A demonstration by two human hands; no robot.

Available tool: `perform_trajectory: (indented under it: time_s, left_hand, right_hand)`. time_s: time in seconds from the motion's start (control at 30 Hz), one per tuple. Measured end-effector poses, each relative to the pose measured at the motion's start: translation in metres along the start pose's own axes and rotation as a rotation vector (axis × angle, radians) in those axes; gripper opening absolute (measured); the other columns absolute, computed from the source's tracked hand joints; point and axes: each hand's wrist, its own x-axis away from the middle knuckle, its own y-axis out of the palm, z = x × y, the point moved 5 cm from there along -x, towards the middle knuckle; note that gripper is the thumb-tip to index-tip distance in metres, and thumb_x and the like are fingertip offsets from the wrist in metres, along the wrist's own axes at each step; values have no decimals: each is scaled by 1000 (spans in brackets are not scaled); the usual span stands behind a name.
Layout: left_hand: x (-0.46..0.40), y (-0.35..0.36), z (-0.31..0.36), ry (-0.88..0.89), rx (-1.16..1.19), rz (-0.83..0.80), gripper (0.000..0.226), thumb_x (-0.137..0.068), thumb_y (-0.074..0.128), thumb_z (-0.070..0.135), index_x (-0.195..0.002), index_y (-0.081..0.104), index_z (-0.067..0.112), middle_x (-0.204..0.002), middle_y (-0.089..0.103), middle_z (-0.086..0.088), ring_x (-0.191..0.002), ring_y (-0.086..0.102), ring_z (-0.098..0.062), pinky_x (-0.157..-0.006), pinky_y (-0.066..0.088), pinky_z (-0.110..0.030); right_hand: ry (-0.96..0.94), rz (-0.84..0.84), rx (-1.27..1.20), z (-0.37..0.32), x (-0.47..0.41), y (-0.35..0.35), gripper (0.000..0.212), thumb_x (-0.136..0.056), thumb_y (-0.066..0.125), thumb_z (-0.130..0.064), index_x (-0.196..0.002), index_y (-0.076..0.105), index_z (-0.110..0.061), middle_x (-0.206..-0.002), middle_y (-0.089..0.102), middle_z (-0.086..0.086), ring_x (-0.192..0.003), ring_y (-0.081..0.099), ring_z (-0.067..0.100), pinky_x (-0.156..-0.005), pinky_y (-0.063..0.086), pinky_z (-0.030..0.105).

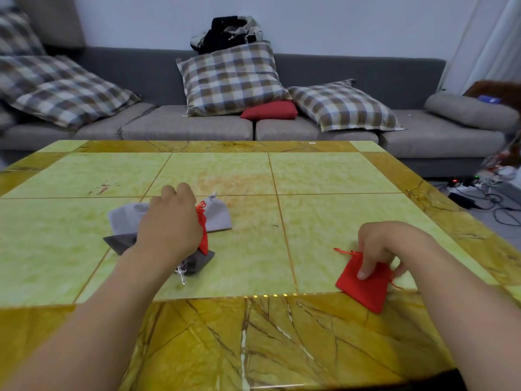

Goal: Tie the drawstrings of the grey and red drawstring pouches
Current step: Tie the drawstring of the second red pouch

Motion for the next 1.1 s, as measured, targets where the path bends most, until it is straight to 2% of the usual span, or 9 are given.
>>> perform_trajectory:
  time_s: [0.07,0.13,0.27,0.33,0.47,0.6,0.7,0.9,1.1]
  left_hand:
    - [11,-19,17,91,139,226,29,-87,56,8,-115,48,12,-117,46,-11,-103,45,-30,-76,36,-35]
    - [25,-26,39,212,439,257,30,-90,64,30,-114,52,18,-115,49,0,-103,48,-20,-81,36,-30]
    - [52,4,86,126,996,-439,65,-75,61,73,-120,58,26,-115,63,13,-100,64,-6,-90,53,-32]
    - [52,12,91,110,1122,-408,41,-87,60,58,-107,68,22,-100,73,4,-90,69,-11,-82,56,-30]
    - [43,4,81,-3,1306,-185,32,-97,49,46,-96,73,24,-88,76,-2,-83,72,-20,-73,57,-39]
    - [42,1,73,-109,1340,-156,54,-96,29,64,-87,74,35,-87,76,-5,-85,74,-25,-81,59,-48]
    - [41,-2,73,-172,1392,-149,58,-99,26,59,-80,72,30,-81,77,-1,-82,75,-21,-75,61,-39]
    - [33,-3,64,-200,1412,-169,61,-104,27,50,-76,77,29,-89,76,-12,-93,71,-35,-88,54,-59]
    - [23,-14,47,-395,1679,19,51,-107,29,33,-70,58,12,-49,66,3,-45,62,-6,-57,50,-29]
  right_hand:
    - [-124,-28,-152,-9,-4,3,31,-81,81,-22,-106,68,-10,-109,67,9,-99,66,24,-68,57,32]
    - [-346,6,-422,-31,1,-1,11,-86,75,-17,-94,68,-14,-98,69,7,-86,68,20,-68,59,32]
    - [-824,172,-742,-88,43,-17,5,-91,69,-12,-95,67,-11,-81,66,5,-67,62,16,-54,50,27]
    - [-962,272,-751,-107,63,-19,8,-88,70,-5,-94,67,-9,-76,64,4,-64,57,13,-55,47,27]
    - [-998,330,-948,-111,74,-24,32,-81,78,-5,-111,71,-14,-100,75,-6,-87,70,11,-78,59,27]
    - [-951,378,-1024,-100,70,-31,13,-90,68,-9,-102,73,-6,-76,73,2,-60,64,9,-56,52,23]
    - [-918,414,-1032,-93,68,-35,22,-96,61,-17,-87,72,0,-56,58,-5,-48,50,6,-49,42,20]
    - [-923,315,-1145,-89,66,-36,39,-100,53,-28,-75,64,-1,-67,60,6,-58,55,16,-51,43,26]
    - [-972,112,-1589,-89,69,-42,35,-98,50,-17,-67,50,1,-100,74,-5,-79,58,14,-64,44,26]
